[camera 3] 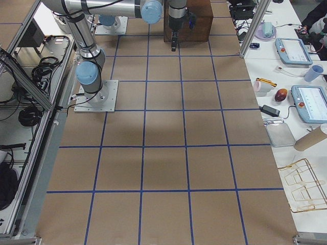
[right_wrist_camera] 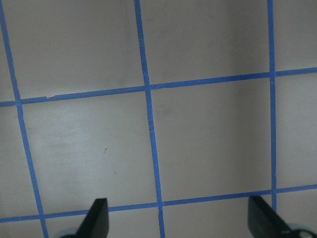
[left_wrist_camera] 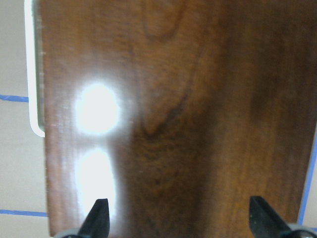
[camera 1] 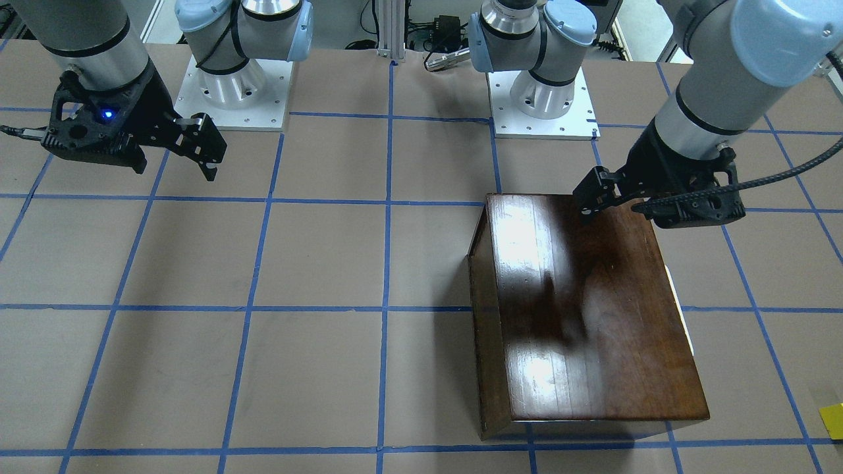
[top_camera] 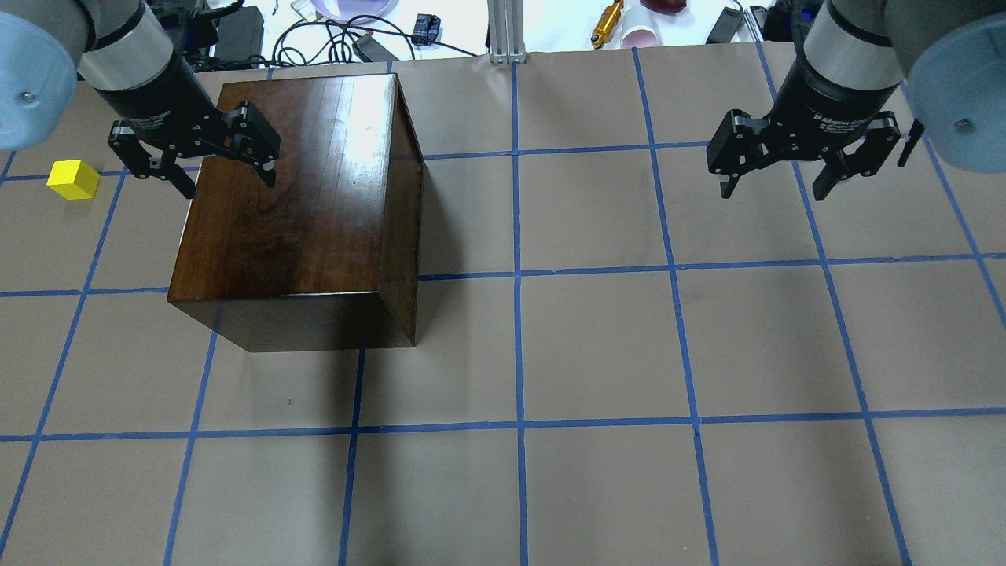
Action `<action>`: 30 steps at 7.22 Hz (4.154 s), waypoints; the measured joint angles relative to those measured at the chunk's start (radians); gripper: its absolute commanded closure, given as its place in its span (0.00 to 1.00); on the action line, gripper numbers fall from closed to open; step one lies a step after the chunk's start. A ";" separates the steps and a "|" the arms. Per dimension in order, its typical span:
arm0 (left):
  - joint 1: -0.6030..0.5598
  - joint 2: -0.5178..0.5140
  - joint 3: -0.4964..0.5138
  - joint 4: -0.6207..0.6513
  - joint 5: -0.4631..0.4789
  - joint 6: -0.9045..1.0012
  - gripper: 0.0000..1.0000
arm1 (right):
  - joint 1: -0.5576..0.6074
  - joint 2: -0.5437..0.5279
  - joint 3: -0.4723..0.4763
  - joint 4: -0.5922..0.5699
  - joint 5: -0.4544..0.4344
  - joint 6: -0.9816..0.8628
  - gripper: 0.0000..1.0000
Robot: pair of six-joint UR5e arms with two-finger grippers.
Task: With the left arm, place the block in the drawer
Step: 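Move the left gripper down beside the cabinet to the white drawer handle, then hook the left gripper onto the white drawer handle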
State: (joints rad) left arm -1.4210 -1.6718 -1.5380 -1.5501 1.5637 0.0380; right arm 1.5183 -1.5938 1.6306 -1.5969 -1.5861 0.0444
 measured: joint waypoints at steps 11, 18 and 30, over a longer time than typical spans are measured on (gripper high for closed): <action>0.356 -0.191 0.048 0.153 -0.148 0.554 0.00 | 0.000 0.000 0.001 0.000 0.000 0.000 0.00; 0.404 -0.291 0.031 0.163 -0.256 0.638 0.00 | 0.000 0.000 0.000 0.000 0.000 0.000 0.00; 0.366 -0.302 -0.002 0.167 -0.275 0.516 0.00 | 0.000 0.000 0.001 0.000 0.000 0.000 0.00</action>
State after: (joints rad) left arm -1.0553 -1.9734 -1.5401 -1.3834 1.2886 0.5543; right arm 1.5186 -1.5938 1.6312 -1.5969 -1.5861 0.0445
